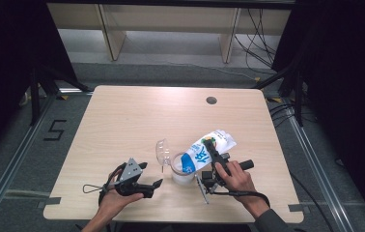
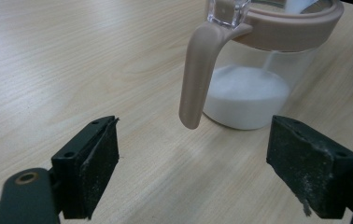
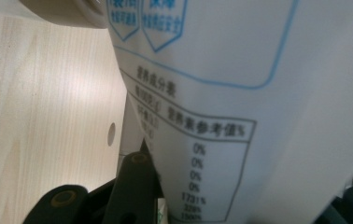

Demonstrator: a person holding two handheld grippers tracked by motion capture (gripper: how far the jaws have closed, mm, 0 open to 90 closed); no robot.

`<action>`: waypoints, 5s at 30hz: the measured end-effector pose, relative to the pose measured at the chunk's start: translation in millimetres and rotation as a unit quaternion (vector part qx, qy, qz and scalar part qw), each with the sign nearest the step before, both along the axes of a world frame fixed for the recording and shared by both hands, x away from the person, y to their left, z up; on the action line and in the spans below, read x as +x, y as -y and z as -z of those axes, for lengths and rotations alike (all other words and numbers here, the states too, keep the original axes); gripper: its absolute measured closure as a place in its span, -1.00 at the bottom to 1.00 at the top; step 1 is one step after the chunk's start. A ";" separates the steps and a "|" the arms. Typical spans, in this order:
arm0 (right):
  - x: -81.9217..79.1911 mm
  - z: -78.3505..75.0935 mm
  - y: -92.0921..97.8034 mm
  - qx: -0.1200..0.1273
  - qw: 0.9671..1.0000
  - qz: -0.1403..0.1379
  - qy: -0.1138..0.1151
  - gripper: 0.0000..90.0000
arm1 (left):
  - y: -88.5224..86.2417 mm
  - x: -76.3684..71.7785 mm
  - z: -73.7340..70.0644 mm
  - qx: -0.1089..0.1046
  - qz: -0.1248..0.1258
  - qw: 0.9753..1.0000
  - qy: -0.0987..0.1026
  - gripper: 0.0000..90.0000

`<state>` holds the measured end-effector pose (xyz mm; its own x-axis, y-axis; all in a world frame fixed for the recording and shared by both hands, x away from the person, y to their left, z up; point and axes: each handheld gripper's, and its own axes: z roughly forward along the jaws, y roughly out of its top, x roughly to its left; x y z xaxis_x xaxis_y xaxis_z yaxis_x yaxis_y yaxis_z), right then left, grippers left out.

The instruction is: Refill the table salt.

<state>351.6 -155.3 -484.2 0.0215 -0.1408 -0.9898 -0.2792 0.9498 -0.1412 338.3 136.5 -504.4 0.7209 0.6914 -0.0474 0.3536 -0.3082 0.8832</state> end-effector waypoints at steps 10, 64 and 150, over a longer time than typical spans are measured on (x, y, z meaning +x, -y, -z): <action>-1.6 -1.6 -0.8 -0.005 1.000 0.005 0.002 0.58 | -0.1 0.0 0.0 0.000 0.000 1.000 0.000 -0.64; 2.7 0.9 -1.9 0.023 1.000 -0.005 -0.002 0.62 | -0.3 0.1 0.1 0.000 0.000 1.000 0.000 -0.63; 1.8 -4.5 -2.1 0.019 1.000 -0.007 -0.018 0.69 | -0.2 0.1 0.0 -0.005 -0.001 1.000 0.001 -0.64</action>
